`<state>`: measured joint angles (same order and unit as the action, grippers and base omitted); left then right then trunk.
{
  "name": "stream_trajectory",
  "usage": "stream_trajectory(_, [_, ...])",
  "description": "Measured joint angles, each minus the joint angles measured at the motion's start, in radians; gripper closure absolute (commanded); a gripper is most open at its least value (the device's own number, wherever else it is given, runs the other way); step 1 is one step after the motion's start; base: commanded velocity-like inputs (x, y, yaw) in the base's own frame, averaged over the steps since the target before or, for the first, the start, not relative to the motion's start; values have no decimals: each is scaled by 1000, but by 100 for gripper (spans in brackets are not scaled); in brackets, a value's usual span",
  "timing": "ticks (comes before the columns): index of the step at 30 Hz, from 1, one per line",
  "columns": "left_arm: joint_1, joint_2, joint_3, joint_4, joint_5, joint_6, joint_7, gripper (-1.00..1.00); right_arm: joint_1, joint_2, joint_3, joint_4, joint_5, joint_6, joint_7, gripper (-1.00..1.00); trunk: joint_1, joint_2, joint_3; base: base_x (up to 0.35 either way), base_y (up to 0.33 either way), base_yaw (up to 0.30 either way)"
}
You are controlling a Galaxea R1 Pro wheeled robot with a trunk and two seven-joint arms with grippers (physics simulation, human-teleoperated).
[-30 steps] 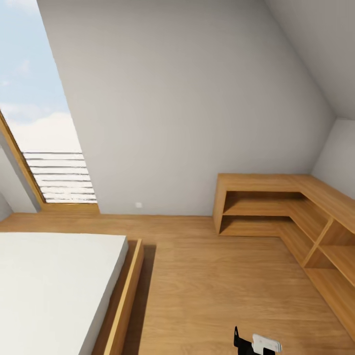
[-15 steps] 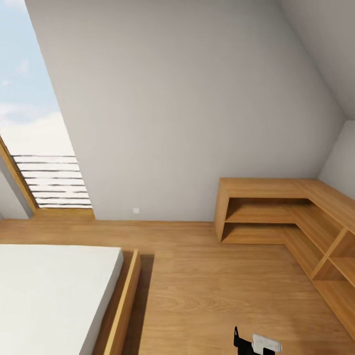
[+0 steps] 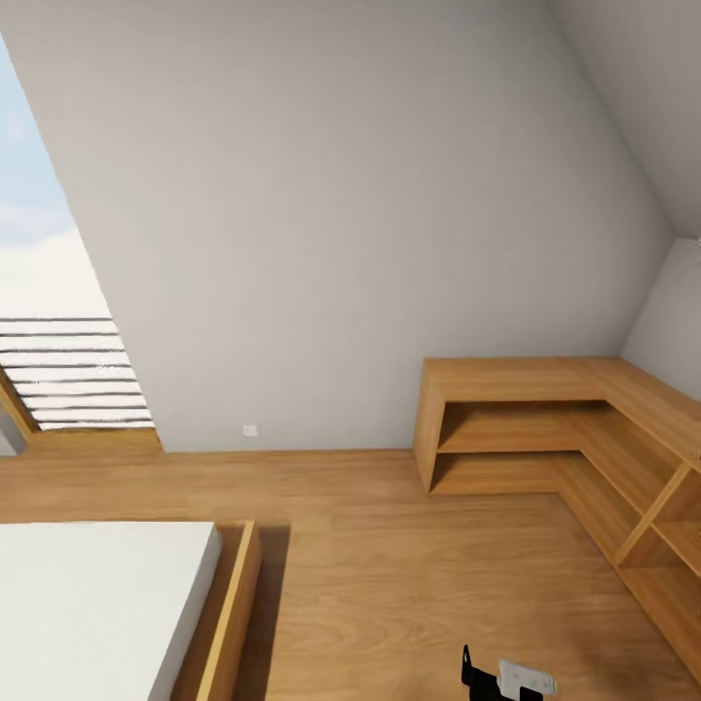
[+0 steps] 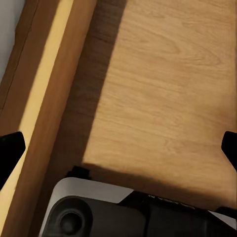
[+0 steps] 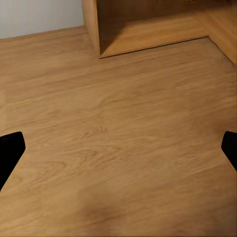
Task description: In the bedroom, organize the workspace by keeping the computer under the desk, ensuring the monitor is on the desk, placing the keyboard on the desk next to the monitor, placing the mouse on the desk next to the keyboard, moving the folder from the swivel chair onto the desk next to the mouse, stacking the notebook on top of the folder with the pen on top of the notebook, and positioning the swivel chair next to the desk.
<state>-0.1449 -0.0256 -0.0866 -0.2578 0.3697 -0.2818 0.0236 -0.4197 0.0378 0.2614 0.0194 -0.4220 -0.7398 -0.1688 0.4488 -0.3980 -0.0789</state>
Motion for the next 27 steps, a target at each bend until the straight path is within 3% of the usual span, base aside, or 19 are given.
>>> stream_trajectory(21, [0,-1,0,24,-2,-1,0,-100,0,0,0,0,0,0,0,-100,0,0,0,332,0,-194])
stream_trajectory(27, [0,-1,0,24,-2,-1,0,-100,0,0,0,0,0,-1,0,-100,0,0,0,199,0,-251])
